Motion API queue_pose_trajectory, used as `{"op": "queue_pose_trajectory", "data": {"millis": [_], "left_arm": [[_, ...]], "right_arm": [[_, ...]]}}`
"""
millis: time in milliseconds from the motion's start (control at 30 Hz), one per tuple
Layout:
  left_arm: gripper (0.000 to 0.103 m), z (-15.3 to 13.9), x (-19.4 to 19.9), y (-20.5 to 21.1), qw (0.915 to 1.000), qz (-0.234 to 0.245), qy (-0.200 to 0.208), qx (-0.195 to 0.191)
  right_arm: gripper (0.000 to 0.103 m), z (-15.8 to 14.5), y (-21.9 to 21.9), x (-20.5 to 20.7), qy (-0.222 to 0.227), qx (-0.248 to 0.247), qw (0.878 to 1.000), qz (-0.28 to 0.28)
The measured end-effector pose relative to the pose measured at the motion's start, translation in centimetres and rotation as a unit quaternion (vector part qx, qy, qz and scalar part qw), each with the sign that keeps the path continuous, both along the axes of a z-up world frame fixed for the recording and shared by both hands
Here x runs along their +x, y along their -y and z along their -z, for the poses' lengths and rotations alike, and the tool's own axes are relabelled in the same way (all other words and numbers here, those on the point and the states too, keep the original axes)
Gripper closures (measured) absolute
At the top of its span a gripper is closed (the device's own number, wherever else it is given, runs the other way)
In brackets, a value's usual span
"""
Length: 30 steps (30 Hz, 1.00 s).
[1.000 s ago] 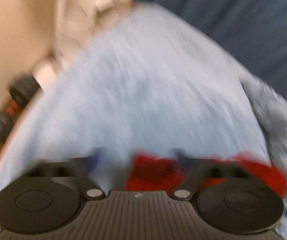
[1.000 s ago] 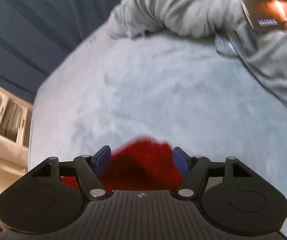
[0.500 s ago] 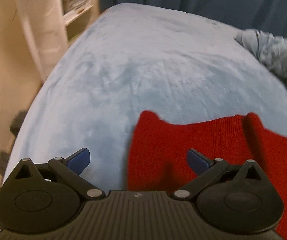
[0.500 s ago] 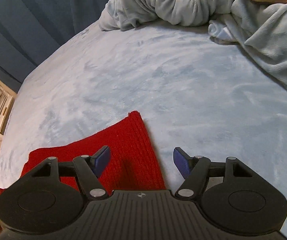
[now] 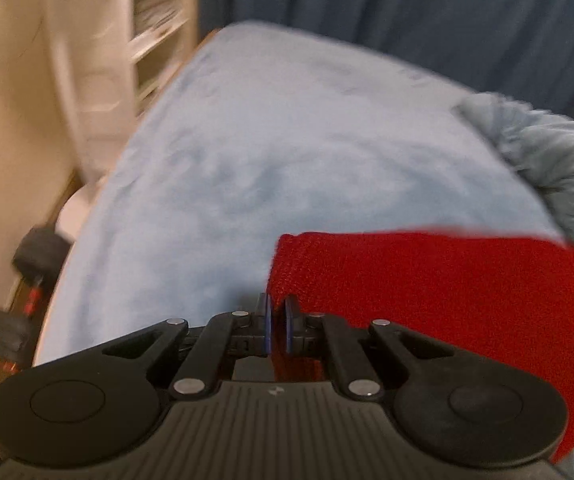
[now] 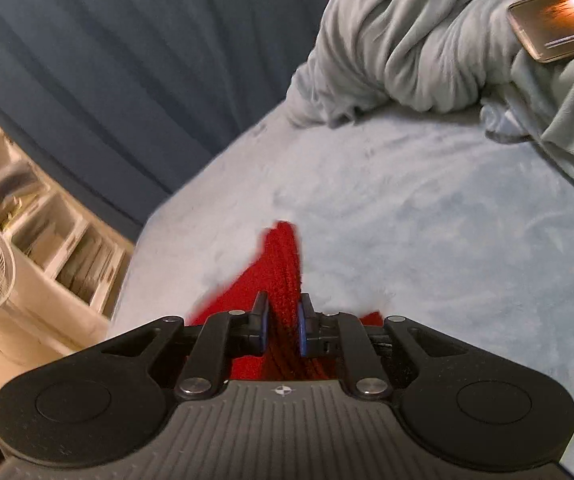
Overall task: Fold small clothes
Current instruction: 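Grasp the folded edge with both grippers, then fold the edge over again with both grippers and release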
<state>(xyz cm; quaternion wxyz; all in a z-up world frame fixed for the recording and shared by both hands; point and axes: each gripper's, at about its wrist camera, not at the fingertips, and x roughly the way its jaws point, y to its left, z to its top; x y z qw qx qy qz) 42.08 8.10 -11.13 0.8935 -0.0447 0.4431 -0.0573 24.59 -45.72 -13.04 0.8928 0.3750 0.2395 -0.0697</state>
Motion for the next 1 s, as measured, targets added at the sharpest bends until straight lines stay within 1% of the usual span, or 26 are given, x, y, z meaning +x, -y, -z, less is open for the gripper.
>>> {"op": "queue_pose_trajectory", "data": {"millis": [33, 67, 100, 167, 200, 233, 300, 333, 367, 400, 433, 467, 533, 600, 633, 700, 767, 800, 833, 867, 900, 933, 967, 1000], "left_arm": [[0.097, 1.1, 0.7, 0.0, 0.9999, -0.001, -0.012, 0.003], [0.097, 2.6, 1.6, 0.5, 0.9997, -0.001, -0.023, 0.004], [0.097, 3.7, 2.3, 1.1, 0.9995, -0.005, -0.03, 0.004], [0.096, 5.7, 3.5, 2.4, 0.9988, -0.009, -0.041, 0.025], [0.096, 6.9, 4.1, 3.2, 0.9981, -0.008, -0.048, 0.038], [0.096, 7.6, 4.2, 3.2, 0.9979, -0.006, -0.049, 0.042], [0.086, 7.9, 3.9, 3.1, 0.9981, -0.005, -0.027, 0.055], [0.065, 7.8, 3.5, 2.9, 0.9982, -0.009, -0.02, 0.056], [0.04, 7.4, 3.0, 2.4, 0.9978, -0.021, -0.014, 0.061], [0.029, 6.9, 2.3, 2.1, 0.9975, -0.031, -0.008, 0.063], [0.017, 6.4, 1.3, 1.6, 0.9972, -0.043, -0.001, 0.061], [0.017, 5.6, -0.1, 0.9, 0.9972, -0.053, 0.006, 0.051], [0.017, 4.8, -2.8, -0.2, 0.9982, -0.051, -0.001, 0.03], [0.017, 4.5, -6.3, -1.0, 0.9988, -0.045, -0.021, -0.003], [0.017, 4.7, -8.0, -1.2, 0.9984, -0.041, -0.033, -0.02], [0.017, 5.6, -10.8, -1.2, 0.9962, -0.032, -0.064, -0.049], [0.017, 6.5, -12.5, -1.0, 0.9949, -0.036, -0.072, -0.061], [0.02, 6.6, -12.8, -1.1, 0.9942, -0.04, -0.072, -0.069], [0.053, 6.5, -12.7, -1.3, 0.9929, -0.034, -0.071, -0.089], [0.089, 6.3, -12.5, -1.5, 0.9901, -0.016, -0.074, -0.118], [0.09, 5.6, -12.3, -1.6, 0.9898, -0.012, -0.076, -0.12], [0.09, 4.7, -12.5, -1.5, 0.9933, -0.005, -0.064, -0.096], [0.09, 3.9, -12.7, -1.4, 0.9958, 0.012, -0.055, -0.073], [0.09, 3.7, -13.0, -1.4, 0.996, 0.022, -0.055, -0.066]], "right_arm": [[0.089, 1.3, 0.2, 0.7, -0.019, 0.004, 1.0, 0.009], [0.089, 3.0, 0.3, 1.8, -0.047, 0.007, 0.999, 0.018], [0.089, 4.6, 0.3, 2.9, -0.077, 0.0, 0.997, 0.024], [0.089, 7.4, 0.3, 4.6, -0.125, -0.019, 0.992, 0.029], [0.089, 8.4, 0.4, 5.1, -0.138, -0.028, 0.99, 0.027], [0.088, 8.8, 0.5, 5.3, -0.139, -0.025, 0.989, 0.031], [0.085, 8.7, 0.5, 5.1, -0.129, -0.015, 0.991, 0.031], [0.079, 8.4, 0.6, 4.9, -0.123, -0.007, 0.992, 0.028], [0.068, 8.2, 0.8, 4.5, -0.12, 0.002, 0.992, 0.025], [0.06, 7.9, 1.0, 3.8, -0.118, 0.014, 0.993, 0.025], [0.048, 7.7, 1.3, 3.0, -0.112, 0.023, 0.993, 0.029], [0.046, 7.3, 1.4, 1.8, -0.107, 0.03, 0.993, 0.034], [0.046, 6.8, 1.2, -0.9, -0.097, 0.037, 0.994, 0.031], [0.045, 6.5, 0.4, -4.0, -0.104, 0.04, 0.994, 0.022], [0.045, 6.5, -0.1, -5.5, -0.107, 0.041, 0.993, 0.016], [0.042, 6.8, -1.5, -8.3, -0.128, 0.037, 0.991, 0.002], [0.04, 7.4, -3.1, -10.3, -0.137, 0.028, 0.99, -0.018], [0.041, 7.8, -3.7, -11.0, -0.135, 0.02, 0.99, -0.024], [0.051, 7.8, -4.3, -11.5, -0.131, 0.006, 0.991, -0.023], [0.079, 7.6, -4.6, -11.8, -0.123, -0.016, 0.992, -0.023], [0.084, 7.1, -4.6, -11.9, -0.121, -0.028, 0.992, -0.022], [0.086, 6.6, -4.3, -12.0, -0.117, -0.021, 0.993, -0.019], [0.087, 5.6, -4.2, -12.1, -0.11, -0.028, 0.993, -0.02], [0.088, 4.6, -4.5, -12.2, -0.106, -0.056, 0.992, -0.027]]}}
